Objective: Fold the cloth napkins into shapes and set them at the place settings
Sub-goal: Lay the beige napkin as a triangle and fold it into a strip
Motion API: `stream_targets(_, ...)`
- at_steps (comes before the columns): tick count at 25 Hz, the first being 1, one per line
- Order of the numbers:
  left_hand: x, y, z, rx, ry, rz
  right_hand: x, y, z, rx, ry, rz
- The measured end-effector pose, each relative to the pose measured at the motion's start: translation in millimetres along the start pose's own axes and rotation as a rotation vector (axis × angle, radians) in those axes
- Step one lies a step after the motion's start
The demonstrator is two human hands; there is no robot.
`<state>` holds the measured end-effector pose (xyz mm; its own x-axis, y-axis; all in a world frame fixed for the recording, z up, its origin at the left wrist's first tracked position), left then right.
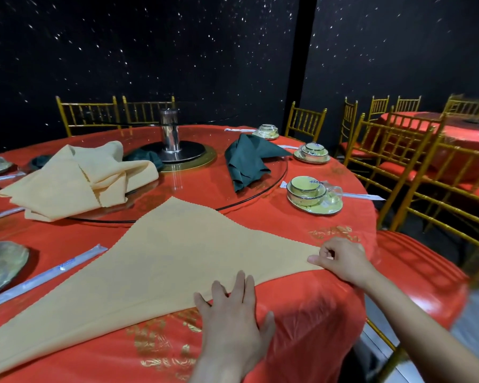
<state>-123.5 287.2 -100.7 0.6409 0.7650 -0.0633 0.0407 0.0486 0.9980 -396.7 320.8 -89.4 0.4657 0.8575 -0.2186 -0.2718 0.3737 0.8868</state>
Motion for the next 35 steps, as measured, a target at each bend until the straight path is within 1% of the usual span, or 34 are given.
stream_targets(1, 0.5, -7.6, 1.0, 0.052, -0.008, 0.059, -0.2, 1.0, -5.4, -0.009, -0.028, -0.030)
stream_targets(2, 6.0, -10.1, -0.1, 0.027, -0.019, 0.124, -0.4, 2.4, -11.1, -0.022, -0.050, -0.062)
stream_targets(4, 1.7, -7.1, -2.8, 0.043, -0.035, 0.087, -0.5, 0.7, -20.7, -0.062, -0.049, -0.096)
stream_targets(5, 0.2, -6.5, -2.8, 0.088, -0.031, 0.108, -0.5, -1.1, -23.8, -0.088, -0.033, -0.109)
stream_targets(7, -1.6, -5.6, -5.1, 0.016, -0.037, 0.069, -0.5, -0.9, -27.8, -0.142, -0.009, -0.138)
stream_targets(8, -1.8, -6.8, -5.3, 0.032, -0.008, 0.111, -1.0, 1.0, -28.1, -0.142, 0.009, -0.147)
stream_targets(9, -2.5, -6.6, -5.6, 0.041, 0.019, 0.137, -1.8, 3.3, -26.9, -0.109, 0.030, -0.146)
stream_targets(11, -2.9, -6.3, -9.4, 0.021, 0.038, 0.142, -5.4, 9.8, -22.4, 0.034, 0.038, -0.124)
stream_targets(15, -1.5, -1.6, -18.1, -0.024, 0.102, 0.204, -9.6, 15.6, -18.2, 0.370, -0.066, -0.092)
stream_targets(17, -1.5, 2.9, -20.7, -0.019, 0.110, 0.208, -8.7, 19.2, -17.6, 0.396, -0.136, -0.093)
stream_targets(18, -1.8, 3.3, -21.2, -0.015, 0.111, 0.206, -7.1, 22.8, -16.0, 0.346, -0.165, -0.136)
stream_targets(19, -1.1, 3.6, -21.1, -0.018, 0.112, 0.211, -3.2, 25.3, -11.5, 0.272, -0.171, -0.216)
stream_targets(20, -0.5, 4.0, -20.8, -0.027, 0.110, 0.212, 3.1, 26.0, -2.0, 0.188, -0.106, -0.313)
stream_targets(21, -0.6, 4.0, -20.6, -0.036, 0.111, 0.213, 11.4, 22.3, 14.3, 0.123, 0.032, -0.386)
stream_targets(22, -1.1, 2.8, -20.5, -0.046, 0.114, 0.215, 22.1, 15.2, 35.8, 0.079, 0.199, -0.396)
stream_targets(23, -1.6, 1.5, -20.9, -0.049, 0.116, 0.217, 34.1, 3.4, 58.9, 0.056, 0.362, -0.323)
stream_targets(24, -2.0, 0.5, -21.3, -0.047, 0.117, 0.212, 44.7, -11.2, 79.2, 0.053, 0.490, -0.185)
stream_targets(25, -2.4, -0.1, -21.0, -0.045, 0.118, 0.204, 52.2, -24.1, 92.5, 0.083, 0.541, -0.004)
stream_targets(26, -2.9, -1.4, -21.4, -0.039, 0.111, 0.198, 56.4, -32.0, 96.5, 0.120, 0.520, 0.170)
stream_targets(27, -2.7, -2.8, -22.1, -0.030, 0.100, 0.206, 56.7, -36.8, 91.6, 0.164, 0.464, 0.297)
stream_targets(28, -2.1, -4.7, -22.2, -0.025, 0.092, 0.214, 54.1, -39.6, 82.1, 0.205, 0.418, 0.373)
stream_targets(31, -3.1, -6.0, -20.0, -0.042, 0.105, 0.214, 46.1, -33.2, 55.5, 0.223, 0.342, 0.395)
stream_targets(33, -3.3, -2.3, -20.5, -0.065, 0.113, 0.199, 47.1, -27.1, 43.7, 0.225, 0.315, 0.399)
stream_targets(35, -2.7, 0.8, -19.9, -0.092, 0.114, 0.170, 47.2, -20.7, 33.3, 0.214, 0.245, 0.396)
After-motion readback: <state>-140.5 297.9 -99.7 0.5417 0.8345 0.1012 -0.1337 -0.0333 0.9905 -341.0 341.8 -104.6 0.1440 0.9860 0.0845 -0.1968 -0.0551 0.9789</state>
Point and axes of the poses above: each hand's wrist, its own x-axis away from the middle knuckle, its own y-axis out of the back of the hand, z = x × y, the point moved 5 cm from there along -x, towards the middle knuckle, and after that the axes turned 3 degrees about -x, right-handed, at the moved point
